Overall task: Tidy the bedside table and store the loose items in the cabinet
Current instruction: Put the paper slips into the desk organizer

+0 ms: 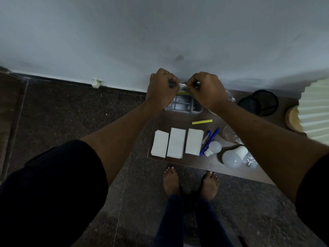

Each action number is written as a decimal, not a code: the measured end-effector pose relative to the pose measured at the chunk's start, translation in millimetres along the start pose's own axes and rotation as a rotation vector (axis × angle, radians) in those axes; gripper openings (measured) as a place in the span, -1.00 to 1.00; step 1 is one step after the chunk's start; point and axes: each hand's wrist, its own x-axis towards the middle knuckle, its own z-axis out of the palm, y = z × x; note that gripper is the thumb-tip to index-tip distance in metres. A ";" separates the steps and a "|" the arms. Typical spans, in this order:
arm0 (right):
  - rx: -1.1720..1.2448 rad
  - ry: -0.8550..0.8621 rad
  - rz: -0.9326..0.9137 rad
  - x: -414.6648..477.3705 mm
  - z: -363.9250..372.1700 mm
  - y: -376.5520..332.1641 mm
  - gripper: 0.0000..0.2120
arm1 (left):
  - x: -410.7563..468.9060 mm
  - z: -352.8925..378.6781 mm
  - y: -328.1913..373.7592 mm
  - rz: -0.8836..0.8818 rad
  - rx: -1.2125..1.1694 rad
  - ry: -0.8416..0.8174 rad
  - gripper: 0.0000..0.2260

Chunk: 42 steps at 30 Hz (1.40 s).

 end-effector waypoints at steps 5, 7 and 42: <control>0.025 0.026 0.012 -1.8 -0.7 -1.1 -0.90 | -8.1 2.0 -1.8 -0.044 -0.077 0.025 -0.81; 0.025 0.026 0.014 -4.3 0.6 -0.8 -0.88 | -11.8 2.2 -2.9 -0.059 -0.114 0.038 -0.79; -0.188 -0.337 0.143 -137.9 139.9 -35.8 -0.64 | -162.6 46.7 -114.5 -0.746 -0.398 -0.073 -0.73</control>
